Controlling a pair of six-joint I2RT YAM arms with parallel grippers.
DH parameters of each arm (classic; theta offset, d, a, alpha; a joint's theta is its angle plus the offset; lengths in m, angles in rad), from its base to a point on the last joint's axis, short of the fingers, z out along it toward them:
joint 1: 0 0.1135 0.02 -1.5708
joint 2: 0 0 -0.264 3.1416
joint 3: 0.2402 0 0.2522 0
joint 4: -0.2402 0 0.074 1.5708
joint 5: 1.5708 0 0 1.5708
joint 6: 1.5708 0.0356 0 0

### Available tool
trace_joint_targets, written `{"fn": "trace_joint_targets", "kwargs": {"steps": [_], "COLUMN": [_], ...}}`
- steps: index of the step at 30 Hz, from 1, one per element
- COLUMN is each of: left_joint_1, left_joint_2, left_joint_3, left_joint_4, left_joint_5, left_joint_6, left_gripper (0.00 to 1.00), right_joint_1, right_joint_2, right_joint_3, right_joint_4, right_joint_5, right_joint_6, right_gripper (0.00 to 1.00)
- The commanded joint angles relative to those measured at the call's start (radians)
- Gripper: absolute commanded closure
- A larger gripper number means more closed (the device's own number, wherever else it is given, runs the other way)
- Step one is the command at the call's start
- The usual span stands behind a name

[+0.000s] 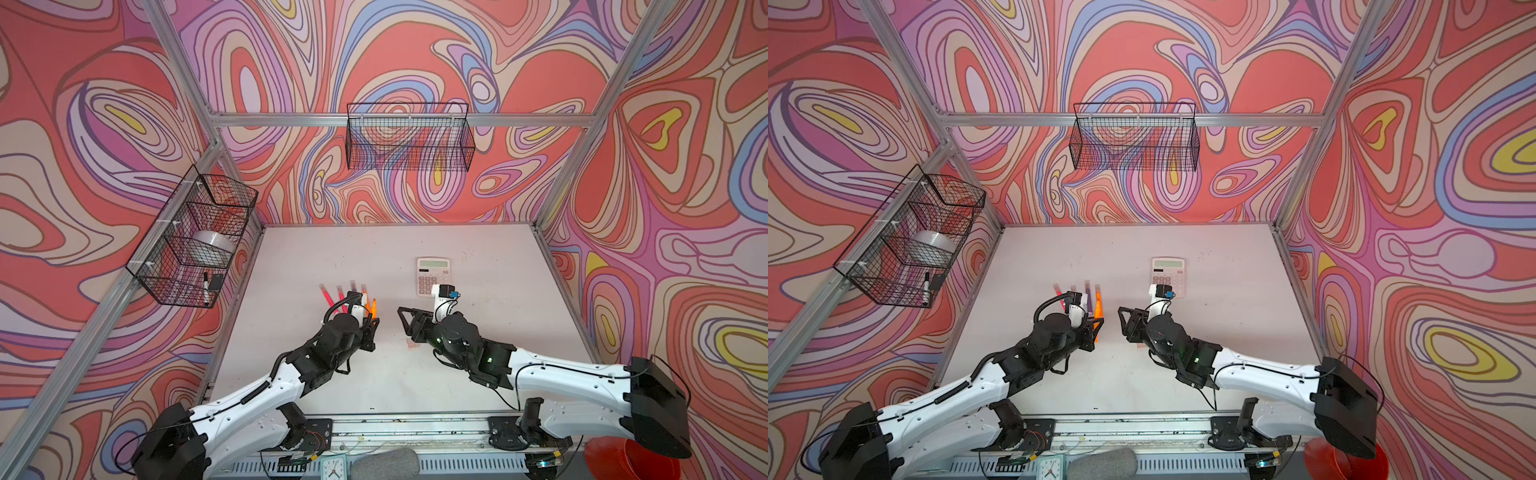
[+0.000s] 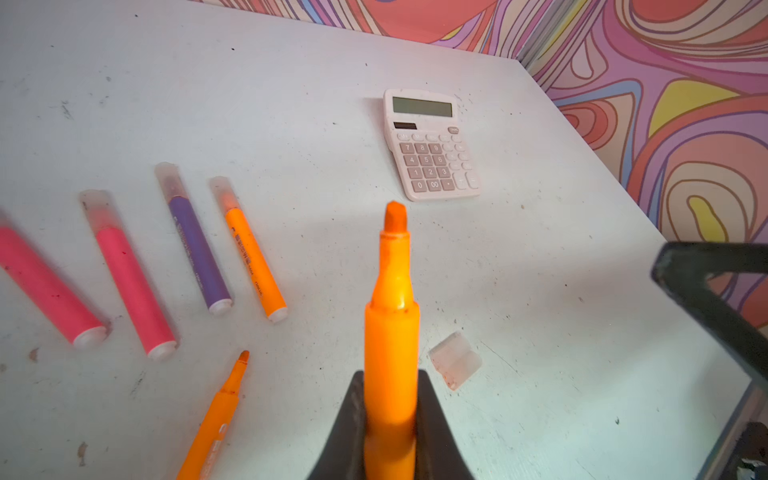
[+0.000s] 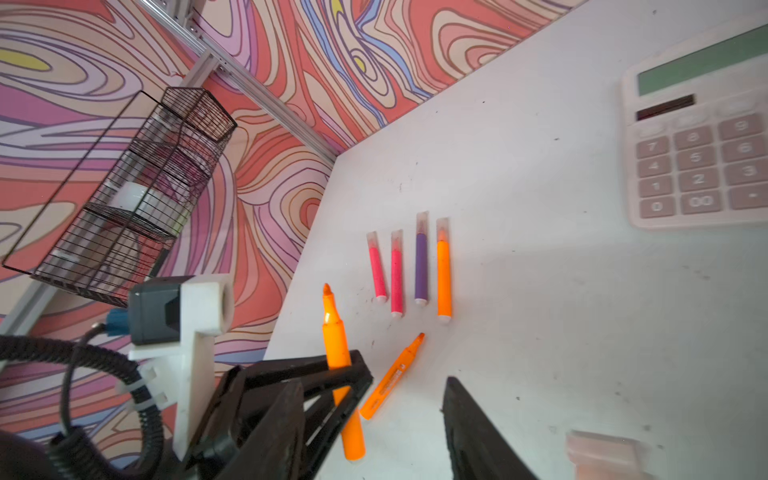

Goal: Insert the pens into the pen caps
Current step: 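Move the right gripper over the two pink caps and lower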

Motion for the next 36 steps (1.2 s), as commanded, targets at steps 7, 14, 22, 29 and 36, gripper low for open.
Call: {"fn": "trace_joint_targets", "kwargs": {"steps": [7, 14, 22, 29, 36], "left_joint_1": [-0.004, -0.005, -0.005, -0.005, -0.005], "left_joint_2": [-0.081, -0.121, -0.176, -0.178, -0.154], "left_joint_3": [-0.066, -0.081, -0.112, -0.108, -0.111], "left_joint_4": [0.071, 0.063, 0.064, 0.060, 0.083], "left_joint_5": [0.045, 0.100, 0.092, 0.093, 0.085], "left_joint_6": [0.119, 0.134, 0.116, 0.118, 0.119], "left_gripper": [1.00, 1.00, 1.00, 1.00, 1.00], "right_joint_1": [0.003, 0.003, 0.003, 0.003, 0.003], "right_joint_2": [0.249, 0.408, 0.425, 0.502, 0.515], "right_joint_3": [0.046, 0.132, 0.129, 0.183, 0.189], "right_joint_4": [-0.325, -0.364, -0.397, -0.413, -0.460], "right_joint_5": [0.008, 0.023, 0.055, 0.048, 0.070], "right_joint_6": [0.006, -0.053, -0.021, -0.038, -0.027], "right_gripper": [0.52, 0.47, 0.45, 0.36, 0.38]}}
